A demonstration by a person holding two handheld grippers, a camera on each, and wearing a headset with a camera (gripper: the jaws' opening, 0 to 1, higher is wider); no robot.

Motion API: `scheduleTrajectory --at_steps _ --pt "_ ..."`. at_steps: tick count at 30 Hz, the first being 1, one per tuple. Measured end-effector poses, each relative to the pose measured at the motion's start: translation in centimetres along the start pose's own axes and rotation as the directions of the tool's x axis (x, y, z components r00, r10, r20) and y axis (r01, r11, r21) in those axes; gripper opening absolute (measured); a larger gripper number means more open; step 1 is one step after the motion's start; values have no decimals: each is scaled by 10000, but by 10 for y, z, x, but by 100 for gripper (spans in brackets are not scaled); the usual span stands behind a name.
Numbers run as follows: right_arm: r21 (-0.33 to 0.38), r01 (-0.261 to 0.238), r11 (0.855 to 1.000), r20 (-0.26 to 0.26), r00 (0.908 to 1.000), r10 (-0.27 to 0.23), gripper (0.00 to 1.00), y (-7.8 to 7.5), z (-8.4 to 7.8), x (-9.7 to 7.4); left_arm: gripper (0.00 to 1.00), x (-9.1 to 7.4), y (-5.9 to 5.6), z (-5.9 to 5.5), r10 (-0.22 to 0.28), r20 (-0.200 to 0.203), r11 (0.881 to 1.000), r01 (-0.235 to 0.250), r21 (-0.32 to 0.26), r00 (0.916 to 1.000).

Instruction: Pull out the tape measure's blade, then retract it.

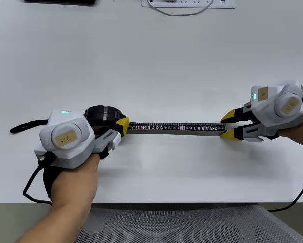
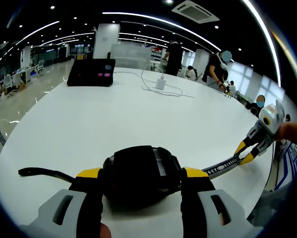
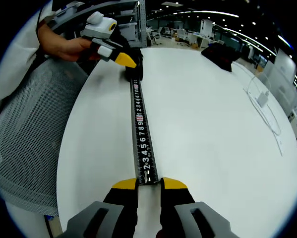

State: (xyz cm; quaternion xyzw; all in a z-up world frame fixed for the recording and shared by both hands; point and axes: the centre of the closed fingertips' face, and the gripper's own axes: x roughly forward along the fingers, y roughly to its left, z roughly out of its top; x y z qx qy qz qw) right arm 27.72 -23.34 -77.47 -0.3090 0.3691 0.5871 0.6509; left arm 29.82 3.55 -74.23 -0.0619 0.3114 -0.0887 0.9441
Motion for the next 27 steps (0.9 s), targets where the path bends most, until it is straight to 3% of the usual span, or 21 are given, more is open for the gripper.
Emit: scheduleTrajectory --at_steps 18,27 --pt "-700 19 9975 -645 9979 -64 11 1 -1 1 58 3 3 -2 33 -201 9999 -30 107 9998" --pt "-826 -33 9966 -744 9972 -28 10 2 1 2 56 3 2 -3 104 -530 9999 -101 61 9985"
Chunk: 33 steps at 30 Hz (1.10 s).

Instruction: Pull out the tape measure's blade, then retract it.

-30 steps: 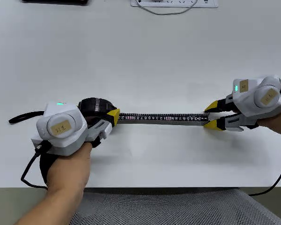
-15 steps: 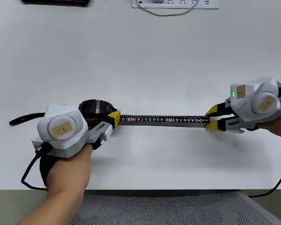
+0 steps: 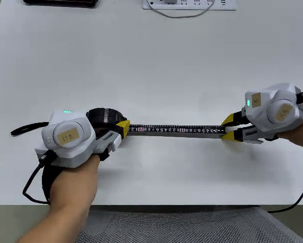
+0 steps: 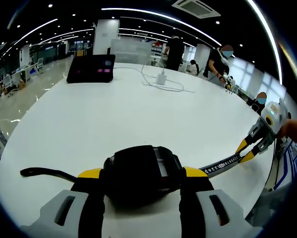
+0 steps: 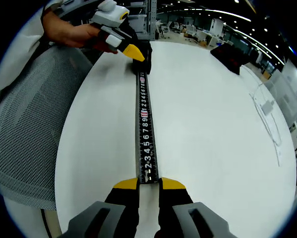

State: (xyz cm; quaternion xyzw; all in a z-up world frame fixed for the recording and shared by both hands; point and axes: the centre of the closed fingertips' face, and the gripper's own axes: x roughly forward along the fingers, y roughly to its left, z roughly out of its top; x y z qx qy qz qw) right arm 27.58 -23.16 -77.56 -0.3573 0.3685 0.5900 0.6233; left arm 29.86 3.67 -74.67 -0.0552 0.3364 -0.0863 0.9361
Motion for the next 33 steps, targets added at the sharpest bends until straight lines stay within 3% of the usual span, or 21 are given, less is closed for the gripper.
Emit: scheduleTrajectory --at_steps 6,10,33 --pt "12 5 10000 -3 10000 -5 10 -1 0 -1 56 -1 -1 0 -34 -21 10000 34 -37 10000" --pt "271 10 9996 330 9995 -18 10 -4 7 -3 56 -2 -2 0 -80 -1 10000 80 -57 10000" --pt "144 -225 9996 566 9982 217 10 -1 30 12 56 -4 0 1 -298 107 9991 302 -314 9995"
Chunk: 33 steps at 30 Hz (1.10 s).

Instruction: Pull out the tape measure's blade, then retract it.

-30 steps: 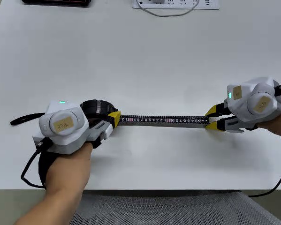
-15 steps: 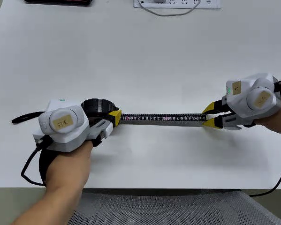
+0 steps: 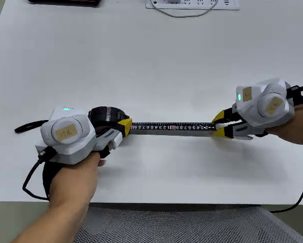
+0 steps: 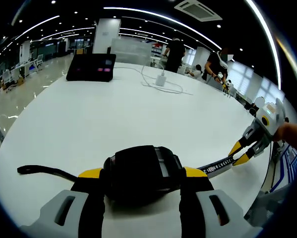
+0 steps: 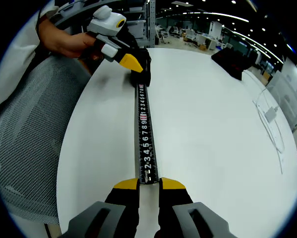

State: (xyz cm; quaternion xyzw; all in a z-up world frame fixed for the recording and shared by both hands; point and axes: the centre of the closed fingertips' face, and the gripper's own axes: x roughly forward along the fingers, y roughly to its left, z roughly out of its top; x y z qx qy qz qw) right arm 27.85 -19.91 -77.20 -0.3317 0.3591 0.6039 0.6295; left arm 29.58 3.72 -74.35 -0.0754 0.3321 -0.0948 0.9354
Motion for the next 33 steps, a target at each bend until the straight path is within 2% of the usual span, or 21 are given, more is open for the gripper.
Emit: scheduleTrajectory --at_steps 33 --pt "64 -286 9996 512 9983 282 10 -2 36 22 56 0 2 1 -236 102 9990 240 -380 9997"
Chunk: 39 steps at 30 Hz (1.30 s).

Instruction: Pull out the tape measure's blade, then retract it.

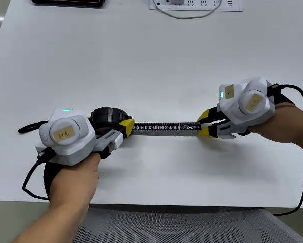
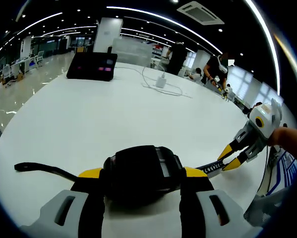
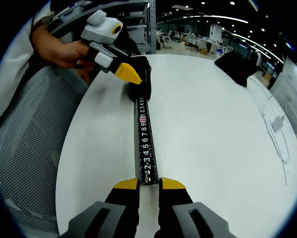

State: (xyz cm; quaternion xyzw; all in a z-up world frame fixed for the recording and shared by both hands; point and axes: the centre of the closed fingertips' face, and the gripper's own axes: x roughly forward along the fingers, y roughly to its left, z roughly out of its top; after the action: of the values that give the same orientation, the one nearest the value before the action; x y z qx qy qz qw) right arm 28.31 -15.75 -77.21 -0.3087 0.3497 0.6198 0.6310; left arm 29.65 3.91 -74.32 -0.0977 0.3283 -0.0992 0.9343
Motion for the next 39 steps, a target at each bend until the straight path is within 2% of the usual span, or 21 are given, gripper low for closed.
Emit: scheduleTrajectory --at_steps 13,39 --pt "72 -221 9997 347 9992 218 10 1 19 11 56 0 0 0 -63 12 9999 63 -118 10000" --pt "-83 -550 9985 613 9966 554 10 3 48 29 56 0 0 0 -215 32 9991 216 -351 9998"
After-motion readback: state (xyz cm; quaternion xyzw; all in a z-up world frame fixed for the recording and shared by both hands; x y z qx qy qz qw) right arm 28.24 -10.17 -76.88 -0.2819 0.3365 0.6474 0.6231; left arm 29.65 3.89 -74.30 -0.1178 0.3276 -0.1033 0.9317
